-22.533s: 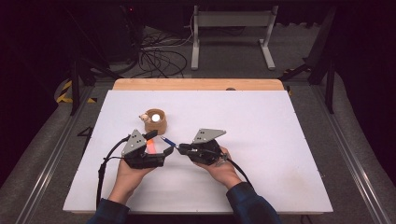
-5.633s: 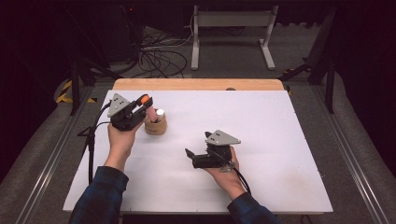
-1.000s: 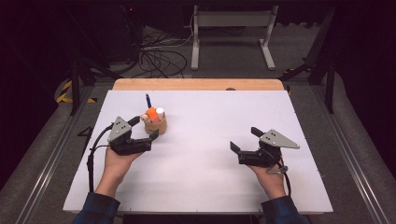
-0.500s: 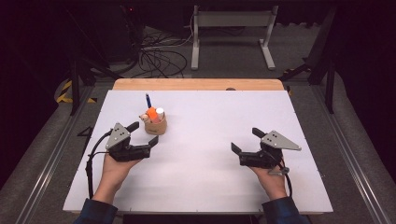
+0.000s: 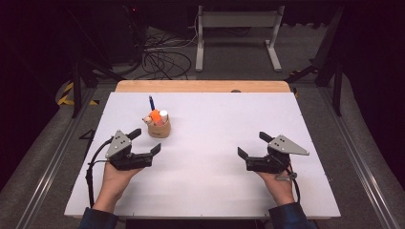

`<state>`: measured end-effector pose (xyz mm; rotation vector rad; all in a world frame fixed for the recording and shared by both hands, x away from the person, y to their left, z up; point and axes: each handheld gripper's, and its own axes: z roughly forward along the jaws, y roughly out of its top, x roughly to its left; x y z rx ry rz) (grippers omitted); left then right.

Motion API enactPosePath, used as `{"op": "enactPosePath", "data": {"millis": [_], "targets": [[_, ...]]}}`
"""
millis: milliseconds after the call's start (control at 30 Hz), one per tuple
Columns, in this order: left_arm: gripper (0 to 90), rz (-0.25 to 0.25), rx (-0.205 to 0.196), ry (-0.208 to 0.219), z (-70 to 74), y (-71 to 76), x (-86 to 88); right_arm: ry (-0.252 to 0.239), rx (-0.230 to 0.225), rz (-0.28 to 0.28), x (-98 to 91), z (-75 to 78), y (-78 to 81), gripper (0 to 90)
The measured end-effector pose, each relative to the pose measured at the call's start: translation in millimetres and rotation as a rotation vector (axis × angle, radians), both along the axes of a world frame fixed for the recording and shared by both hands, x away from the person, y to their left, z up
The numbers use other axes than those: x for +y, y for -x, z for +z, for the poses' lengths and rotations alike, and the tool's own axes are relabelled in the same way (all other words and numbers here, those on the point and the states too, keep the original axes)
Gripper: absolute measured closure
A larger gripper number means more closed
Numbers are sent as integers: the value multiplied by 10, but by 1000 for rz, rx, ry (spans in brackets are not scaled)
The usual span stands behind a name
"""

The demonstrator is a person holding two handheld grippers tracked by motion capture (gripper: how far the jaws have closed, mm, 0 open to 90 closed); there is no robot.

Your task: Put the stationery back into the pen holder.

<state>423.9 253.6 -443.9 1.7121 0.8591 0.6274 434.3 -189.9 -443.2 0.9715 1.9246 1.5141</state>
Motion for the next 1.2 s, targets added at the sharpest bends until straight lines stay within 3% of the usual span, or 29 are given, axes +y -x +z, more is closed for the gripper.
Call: {"op": "enactPosePath", "data": {"millis": [667,1200], "targets": [[89,-5,-6,-1,-67,141,61,-7,13,-4,-78,-89,67,12],[87,-4,1,-27,-119,188,107,-16,32,-15,-174,-166,106,5]]}}
